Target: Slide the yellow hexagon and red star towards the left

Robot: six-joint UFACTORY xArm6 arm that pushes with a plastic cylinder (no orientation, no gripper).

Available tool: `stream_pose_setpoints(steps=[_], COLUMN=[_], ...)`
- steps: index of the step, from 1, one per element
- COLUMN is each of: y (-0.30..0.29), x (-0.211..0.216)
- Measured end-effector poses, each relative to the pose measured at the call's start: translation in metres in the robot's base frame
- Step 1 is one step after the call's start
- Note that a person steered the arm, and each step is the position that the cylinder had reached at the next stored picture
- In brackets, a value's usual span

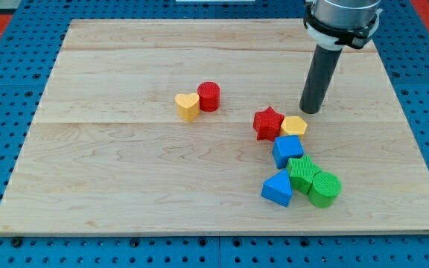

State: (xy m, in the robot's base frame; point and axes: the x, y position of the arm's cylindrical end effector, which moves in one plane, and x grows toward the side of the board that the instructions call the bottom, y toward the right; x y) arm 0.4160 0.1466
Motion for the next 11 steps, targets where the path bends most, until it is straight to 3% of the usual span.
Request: stream_pose_setpoints(steps=[2, 3, 4, 8, 11], y=[0.001, 0.008, 0.025, 0.02, -0.071], x=[0.0, 0.007, 0.041, 0.058, 0.042])
